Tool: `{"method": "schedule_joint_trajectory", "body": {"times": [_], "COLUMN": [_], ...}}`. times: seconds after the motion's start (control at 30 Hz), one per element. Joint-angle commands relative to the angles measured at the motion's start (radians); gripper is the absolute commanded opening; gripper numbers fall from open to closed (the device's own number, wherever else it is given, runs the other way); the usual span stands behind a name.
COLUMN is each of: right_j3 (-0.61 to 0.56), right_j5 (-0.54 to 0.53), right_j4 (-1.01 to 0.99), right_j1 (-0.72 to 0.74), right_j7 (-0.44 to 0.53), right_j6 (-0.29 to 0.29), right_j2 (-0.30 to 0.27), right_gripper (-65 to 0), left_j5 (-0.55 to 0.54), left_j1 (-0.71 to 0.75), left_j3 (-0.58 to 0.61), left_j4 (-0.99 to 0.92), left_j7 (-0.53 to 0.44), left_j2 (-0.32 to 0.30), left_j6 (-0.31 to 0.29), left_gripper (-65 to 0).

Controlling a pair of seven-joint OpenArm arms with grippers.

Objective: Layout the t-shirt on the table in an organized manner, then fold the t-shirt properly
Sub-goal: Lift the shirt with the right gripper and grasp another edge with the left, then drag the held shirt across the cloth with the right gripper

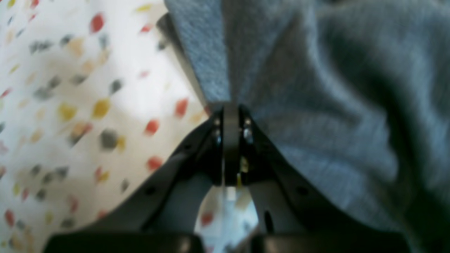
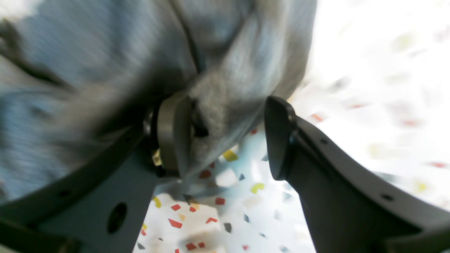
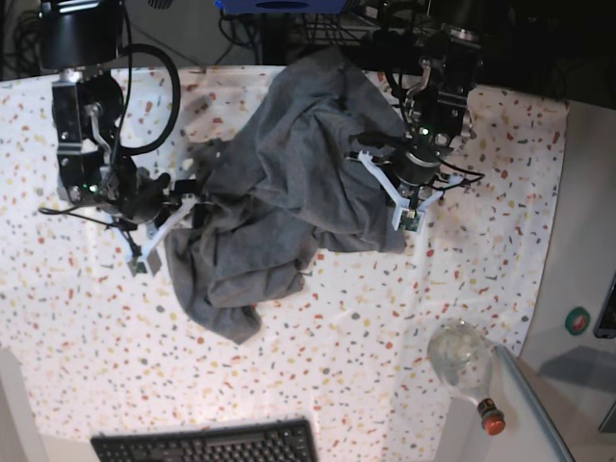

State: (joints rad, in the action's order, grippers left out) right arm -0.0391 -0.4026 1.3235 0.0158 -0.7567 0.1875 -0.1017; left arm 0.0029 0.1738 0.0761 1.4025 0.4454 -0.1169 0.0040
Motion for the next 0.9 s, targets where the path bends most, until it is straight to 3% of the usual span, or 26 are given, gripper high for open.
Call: {"method": "schedule_joint_trajectory", "body": {"times": [0.0,0.07,0.13,0.27,0.5,0.7,0.87], "right_j3": [-0.02,-0.052,-0.069,-0.112,-0.129,-0.229,-0.359], "right_j5": [-0.019,-0.019,-0.019,-0.019,-0.019,-0.019,-0.019], "right_j4": [-0.032,-0.118,-0.174,-0.282,-0.506,-0.577,-0.583], "right_j1": [0.039,0.088,0.12,0.214,0.419,0.56,0.643], "right_j7": [0.016,0.036,0.084,0.15,0.24,0.325,0.418], "right_j6": [0.008,0.01,0.01,0.014,0.013,0.014,0.01], "right_j2": [0.003,0.004,0.004,0.004,0.017,0.03,0.073], "right_gripper": [-33.5,-34.1,-39.5,-65.0,-65.0,-65.0,-65.0], "left_j5": [-0.008,-0.008,-0.001,-0.007,-0.01,-0.011,-0.011], "left_j1": [0.017,0.06,0.092,0.149,0.195,0.226,0.258], "left_j3": [-0.002,-0.002,-0.015,-0.095,-0.106,-0.051,0.0], "left_j4": [0.042,0.093,0.13,0.18,0.166,0.182,0.211], "left_j7": [-0.023,-0.023,-0.023,-0.018,-0.02,-0.017,-0.017], "left_j2": [-0.014,-0.02,-0.022,-0.02,-0.013,0.05,0.055], "left_j6": [0.006,0.006,0.006,0.006,0.001,0.001,0.001], "left_gripper": [-65.0,-65.0,-65.0,-65.0,-65.0,-65.0,-65.0]}}
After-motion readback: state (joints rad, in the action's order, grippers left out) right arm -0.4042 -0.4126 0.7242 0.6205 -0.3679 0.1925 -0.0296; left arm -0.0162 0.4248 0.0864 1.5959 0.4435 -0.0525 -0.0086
